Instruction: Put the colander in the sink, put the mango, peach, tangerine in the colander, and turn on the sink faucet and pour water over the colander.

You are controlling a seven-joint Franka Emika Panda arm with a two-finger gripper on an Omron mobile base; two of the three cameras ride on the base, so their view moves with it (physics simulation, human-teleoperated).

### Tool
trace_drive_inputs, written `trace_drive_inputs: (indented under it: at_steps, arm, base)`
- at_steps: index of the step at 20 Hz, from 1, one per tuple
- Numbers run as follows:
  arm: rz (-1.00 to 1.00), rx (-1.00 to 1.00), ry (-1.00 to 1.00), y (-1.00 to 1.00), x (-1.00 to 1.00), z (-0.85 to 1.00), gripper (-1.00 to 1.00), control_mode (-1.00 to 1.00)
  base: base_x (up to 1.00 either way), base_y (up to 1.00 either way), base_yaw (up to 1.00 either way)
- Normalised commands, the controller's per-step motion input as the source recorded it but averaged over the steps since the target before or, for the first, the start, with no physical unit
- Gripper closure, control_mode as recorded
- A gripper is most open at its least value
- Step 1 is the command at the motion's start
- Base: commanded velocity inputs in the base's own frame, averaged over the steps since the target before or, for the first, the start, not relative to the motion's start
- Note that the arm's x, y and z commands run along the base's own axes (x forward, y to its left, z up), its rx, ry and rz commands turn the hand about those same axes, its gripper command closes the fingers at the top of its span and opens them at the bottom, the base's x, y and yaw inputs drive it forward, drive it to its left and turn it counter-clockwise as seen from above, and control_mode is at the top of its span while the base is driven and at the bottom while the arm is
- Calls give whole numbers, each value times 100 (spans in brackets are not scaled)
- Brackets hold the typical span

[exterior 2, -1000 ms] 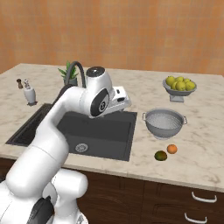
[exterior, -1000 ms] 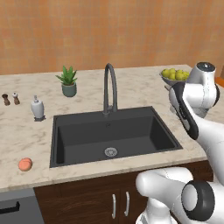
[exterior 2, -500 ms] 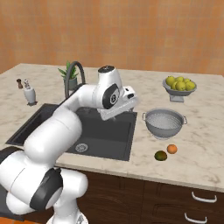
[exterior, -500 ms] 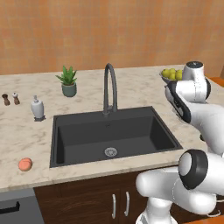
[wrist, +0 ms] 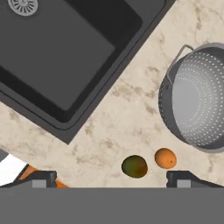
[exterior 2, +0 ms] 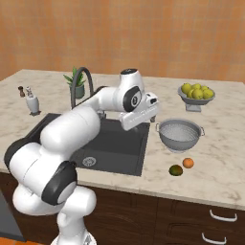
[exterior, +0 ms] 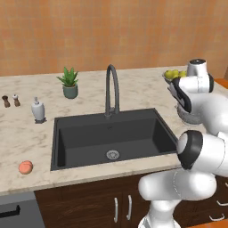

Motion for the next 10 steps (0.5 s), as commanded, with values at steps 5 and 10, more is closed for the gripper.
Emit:
trace_drive_inputs:
  at_steps: [5, 10]
  arm:
    - [13, -4, 2, -28, 16, -23, -100, -100]
    - [11, -3, -5, -18, 25, -36, -100, -100]
  base:
    - [0, 0, 0]
    - [0, 0, 0]
